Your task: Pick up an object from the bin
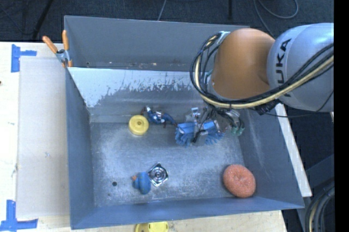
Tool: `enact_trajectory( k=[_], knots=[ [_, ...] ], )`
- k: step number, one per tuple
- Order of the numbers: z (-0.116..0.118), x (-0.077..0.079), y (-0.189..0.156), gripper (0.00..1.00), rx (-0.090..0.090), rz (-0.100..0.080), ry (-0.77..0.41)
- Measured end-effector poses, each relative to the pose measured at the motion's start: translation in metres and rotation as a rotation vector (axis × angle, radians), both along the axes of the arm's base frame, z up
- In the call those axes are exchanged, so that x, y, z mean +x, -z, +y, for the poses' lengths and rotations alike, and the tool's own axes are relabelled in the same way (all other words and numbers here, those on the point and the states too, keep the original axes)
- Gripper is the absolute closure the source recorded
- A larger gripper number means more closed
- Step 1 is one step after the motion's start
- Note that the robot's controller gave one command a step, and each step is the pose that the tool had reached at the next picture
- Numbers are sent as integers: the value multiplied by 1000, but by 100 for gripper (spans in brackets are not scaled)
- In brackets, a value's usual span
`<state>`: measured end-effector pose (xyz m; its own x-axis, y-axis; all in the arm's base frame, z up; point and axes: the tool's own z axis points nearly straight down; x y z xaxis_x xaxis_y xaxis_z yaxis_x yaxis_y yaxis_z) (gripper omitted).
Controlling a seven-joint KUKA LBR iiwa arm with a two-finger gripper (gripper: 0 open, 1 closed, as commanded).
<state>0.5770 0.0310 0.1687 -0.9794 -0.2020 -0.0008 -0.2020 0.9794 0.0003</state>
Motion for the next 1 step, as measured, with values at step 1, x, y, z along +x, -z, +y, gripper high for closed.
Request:
enact_trajectory(
  k=[1],
  knots=[
    [0,0,0,100,0,0,0]
  ],
)
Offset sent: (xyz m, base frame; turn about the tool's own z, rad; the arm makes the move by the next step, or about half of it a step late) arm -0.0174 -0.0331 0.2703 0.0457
